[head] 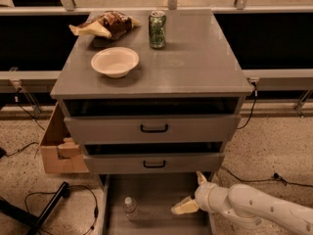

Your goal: Place water bottle into bottom drawer

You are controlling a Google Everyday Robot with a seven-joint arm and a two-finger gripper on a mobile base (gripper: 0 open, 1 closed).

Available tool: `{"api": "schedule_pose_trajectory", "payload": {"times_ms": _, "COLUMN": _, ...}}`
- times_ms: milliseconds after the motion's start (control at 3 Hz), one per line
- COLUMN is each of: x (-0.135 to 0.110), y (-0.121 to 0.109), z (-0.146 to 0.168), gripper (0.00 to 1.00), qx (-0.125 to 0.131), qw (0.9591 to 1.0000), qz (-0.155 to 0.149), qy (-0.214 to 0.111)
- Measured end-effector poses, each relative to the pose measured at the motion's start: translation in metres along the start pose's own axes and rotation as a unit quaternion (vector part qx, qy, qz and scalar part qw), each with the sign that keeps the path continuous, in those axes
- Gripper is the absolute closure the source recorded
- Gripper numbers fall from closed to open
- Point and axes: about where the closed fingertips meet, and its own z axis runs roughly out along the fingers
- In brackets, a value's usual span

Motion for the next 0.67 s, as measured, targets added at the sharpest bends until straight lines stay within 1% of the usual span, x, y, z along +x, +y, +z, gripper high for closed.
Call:
{"api": "schedule_pose_trajectory", "payload": {"times_ms": 333, "x": 0.012, "y": -0.005, "z": -0.007, "gripper": 0.00, "qx": 0.014, "qw": 0.9992, "qz": -0.002, "qy": 0.039}}
{"api": "schedule_pose_trajectory", "payload": {"times_ms": 667, "x": 0.028, "y": -0.019, "z": -0.039, "gripper": 0.00, "qx": 0.059, "qw": 0.9897, "qz": 0.002, "qy": 0.130}}
